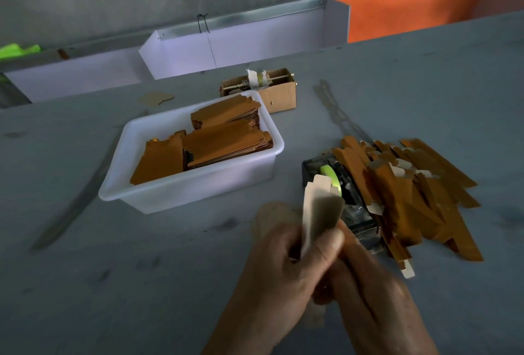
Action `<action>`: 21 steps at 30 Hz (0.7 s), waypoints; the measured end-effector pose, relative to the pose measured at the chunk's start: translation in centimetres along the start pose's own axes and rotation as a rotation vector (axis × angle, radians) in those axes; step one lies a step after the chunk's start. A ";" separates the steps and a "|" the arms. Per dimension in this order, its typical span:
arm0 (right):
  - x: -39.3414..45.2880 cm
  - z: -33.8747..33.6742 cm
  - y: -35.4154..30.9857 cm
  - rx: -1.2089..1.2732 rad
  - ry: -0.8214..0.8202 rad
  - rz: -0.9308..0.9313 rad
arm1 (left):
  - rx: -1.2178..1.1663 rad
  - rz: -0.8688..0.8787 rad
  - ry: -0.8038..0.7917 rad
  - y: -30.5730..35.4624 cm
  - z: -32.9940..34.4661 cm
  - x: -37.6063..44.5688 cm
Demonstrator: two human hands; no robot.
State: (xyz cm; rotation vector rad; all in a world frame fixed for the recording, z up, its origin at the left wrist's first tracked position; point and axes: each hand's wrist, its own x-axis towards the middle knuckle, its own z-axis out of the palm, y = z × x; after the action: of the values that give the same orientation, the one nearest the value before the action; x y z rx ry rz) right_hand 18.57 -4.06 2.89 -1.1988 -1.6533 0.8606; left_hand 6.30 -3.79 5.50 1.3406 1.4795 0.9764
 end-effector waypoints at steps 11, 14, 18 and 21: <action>1.5 -1.2 0.0 0.421 -0.055 0.352 | -0.036 -0.124 -0.165 -0.1 -1.1 -0.5; 1.6 -1.3 -0.1 0.579 -0.005 0.426 | -0.149 -0.191 -0.145 -0.4 -0.9 -0.4; 1.6 -1.5 0.3 0.671 0.000 0.509 | -0.191 -0.180 -0.034 -0.6 -0.4 -0.4; 1.4 -1.2 0.5 0.701 -0.079 0.544 | -0.185 -0.140 0.010 -0.8 -0.2 -0.4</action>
State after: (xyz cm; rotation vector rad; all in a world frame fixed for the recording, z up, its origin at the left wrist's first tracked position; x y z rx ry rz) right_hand 19.68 -2.55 3.24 -1.1076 -0.9255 1.6718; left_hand 5.93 -4.31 4.83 1.0868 1.4327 1.0040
